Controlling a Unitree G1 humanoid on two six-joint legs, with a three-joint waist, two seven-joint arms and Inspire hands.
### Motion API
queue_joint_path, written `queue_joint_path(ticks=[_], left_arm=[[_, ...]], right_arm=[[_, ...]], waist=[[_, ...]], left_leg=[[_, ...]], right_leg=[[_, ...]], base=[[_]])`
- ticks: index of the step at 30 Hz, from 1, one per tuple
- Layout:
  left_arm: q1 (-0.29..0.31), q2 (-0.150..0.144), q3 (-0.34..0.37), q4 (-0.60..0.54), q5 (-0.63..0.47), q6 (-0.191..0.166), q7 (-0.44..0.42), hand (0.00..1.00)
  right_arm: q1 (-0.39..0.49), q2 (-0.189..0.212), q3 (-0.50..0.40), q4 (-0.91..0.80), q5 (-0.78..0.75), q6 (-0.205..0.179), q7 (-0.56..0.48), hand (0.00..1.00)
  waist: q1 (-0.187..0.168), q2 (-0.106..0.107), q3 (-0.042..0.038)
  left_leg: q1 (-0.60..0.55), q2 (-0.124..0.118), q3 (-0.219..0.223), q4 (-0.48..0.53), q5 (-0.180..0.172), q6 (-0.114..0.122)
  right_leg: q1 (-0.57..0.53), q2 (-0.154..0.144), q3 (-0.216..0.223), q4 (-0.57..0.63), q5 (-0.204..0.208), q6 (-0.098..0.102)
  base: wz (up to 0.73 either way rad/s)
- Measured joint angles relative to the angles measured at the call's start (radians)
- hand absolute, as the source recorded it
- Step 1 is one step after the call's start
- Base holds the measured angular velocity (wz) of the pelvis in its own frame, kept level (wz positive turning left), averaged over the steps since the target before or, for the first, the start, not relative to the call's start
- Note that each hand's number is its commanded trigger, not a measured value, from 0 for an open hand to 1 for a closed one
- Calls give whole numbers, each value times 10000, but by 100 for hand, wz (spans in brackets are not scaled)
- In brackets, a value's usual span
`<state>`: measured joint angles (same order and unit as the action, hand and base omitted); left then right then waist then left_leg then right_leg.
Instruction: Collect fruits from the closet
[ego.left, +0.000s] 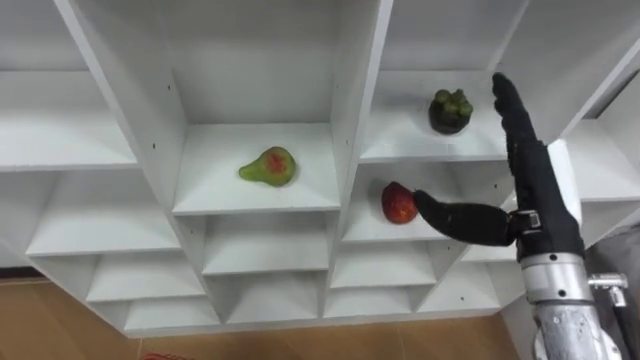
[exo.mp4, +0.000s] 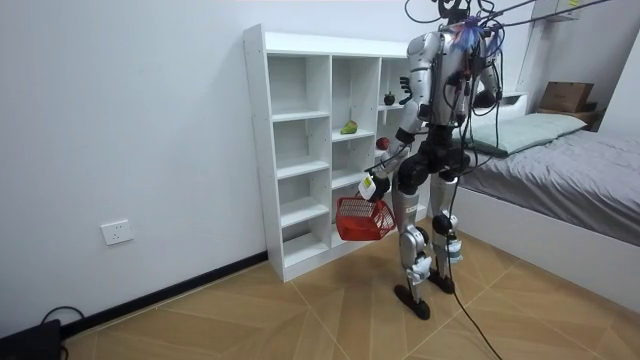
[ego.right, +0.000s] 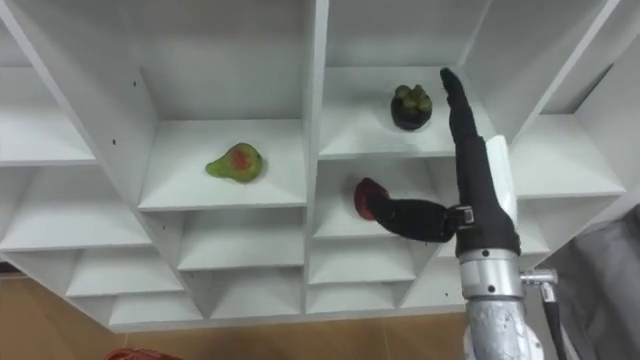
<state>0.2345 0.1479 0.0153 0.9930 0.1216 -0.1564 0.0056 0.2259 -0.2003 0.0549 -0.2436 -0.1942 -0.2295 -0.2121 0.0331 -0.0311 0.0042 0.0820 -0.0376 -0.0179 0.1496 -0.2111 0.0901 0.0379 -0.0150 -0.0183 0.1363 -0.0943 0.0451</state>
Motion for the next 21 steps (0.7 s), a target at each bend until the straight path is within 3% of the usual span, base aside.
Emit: queue_joint_path(ticks=[7,12,16,21], left_arm=[[-48,1,8,-12,7,75,6,100],[-124,9,6,-28,3,433,-17,100],[-130,24,7,-66,8,539,-203,100],[-121,26,7,-136,4,737,-240,100]], right_arm=[[-338,-11,-4,169,649,0,-191,0],[-1016,-51,-77,1186,1037,134,-267,0],[-1399,-320,-128,1940,1384,267,-258,0],[-1593,-386,-141,2076,1945,387,-212,0]], waist=[[-12,-20,66],[-37,-71,62],[-30,-76,60],[-21,-95,54]], left_leg=[[-14,4,-129,-2,0,0],[-14,6,-158,6,0,-1],[16,7,-267,26,1,-1],[17,23,-327,89,3,-4]], right_leg=[[21,-8,-130,-1,0,0],[33,-12,-197,-4,0,0],[121,-27,-421,-26,-1,1],[151,-34,-682,-23,-2,2]], base=[[3],[2],[10],[5]])
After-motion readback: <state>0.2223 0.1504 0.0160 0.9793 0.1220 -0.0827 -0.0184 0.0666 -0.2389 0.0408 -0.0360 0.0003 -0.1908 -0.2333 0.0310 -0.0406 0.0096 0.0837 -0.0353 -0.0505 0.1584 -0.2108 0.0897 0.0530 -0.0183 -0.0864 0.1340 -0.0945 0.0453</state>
